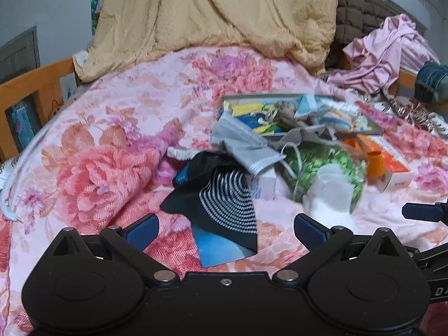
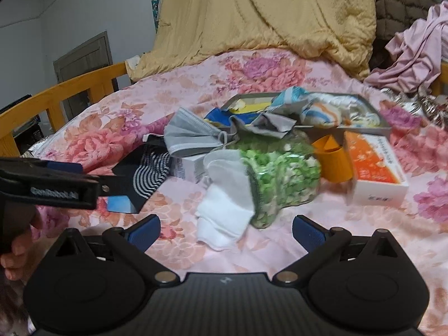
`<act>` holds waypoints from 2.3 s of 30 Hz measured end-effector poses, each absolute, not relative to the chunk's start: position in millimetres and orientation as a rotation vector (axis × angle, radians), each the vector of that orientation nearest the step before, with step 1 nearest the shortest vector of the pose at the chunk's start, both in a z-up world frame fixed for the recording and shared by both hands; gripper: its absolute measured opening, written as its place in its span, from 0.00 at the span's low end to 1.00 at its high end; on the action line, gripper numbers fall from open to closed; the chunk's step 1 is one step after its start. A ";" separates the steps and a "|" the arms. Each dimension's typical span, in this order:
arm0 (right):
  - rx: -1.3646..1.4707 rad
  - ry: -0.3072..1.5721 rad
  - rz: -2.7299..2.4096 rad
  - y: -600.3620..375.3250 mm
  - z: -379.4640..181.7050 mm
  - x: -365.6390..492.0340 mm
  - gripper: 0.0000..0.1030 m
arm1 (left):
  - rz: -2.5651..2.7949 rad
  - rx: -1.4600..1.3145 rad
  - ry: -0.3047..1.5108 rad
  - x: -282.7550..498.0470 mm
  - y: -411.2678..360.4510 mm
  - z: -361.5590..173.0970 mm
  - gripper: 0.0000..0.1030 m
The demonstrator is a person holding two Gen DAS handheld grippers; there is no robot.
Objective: Organize soft objects
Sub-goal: 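Grasp the black white-dotted sock with the left tool while the right tool grasps the white cloth, then carry the black sock with the left tool while the right tool carries the white cloth to the tray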
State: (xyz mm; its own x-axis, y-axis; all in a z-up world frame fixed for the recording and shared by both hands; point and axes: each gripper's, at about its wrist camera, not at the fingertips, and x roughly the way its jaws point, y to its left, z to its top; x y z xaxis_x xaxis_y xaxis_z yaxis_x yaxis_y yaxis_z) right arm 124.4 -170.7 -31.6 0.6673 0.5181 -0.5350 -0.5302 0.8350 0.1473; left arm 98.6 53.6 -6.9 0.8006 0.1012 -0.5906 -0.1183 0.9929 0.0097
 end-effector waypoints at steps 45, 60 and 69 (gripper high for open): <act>0.066 0.658 0.636 -141.7 -64.7 156.8 0.84 | 0.218 -0.038 0.687 170.0 69.2 -51.1 0.90; 0.037 0.659 0.623 -141.0 -66.3 158.0 0.37 | 0.223 -0.105 0.643 161.0 70.3 -46.0 0.41; 0.029 0.648 0.616 -141.4 -65.2 157.9 0.18 | 0.196 -0.173 0.637 157.3 77.1 -43.2 0.08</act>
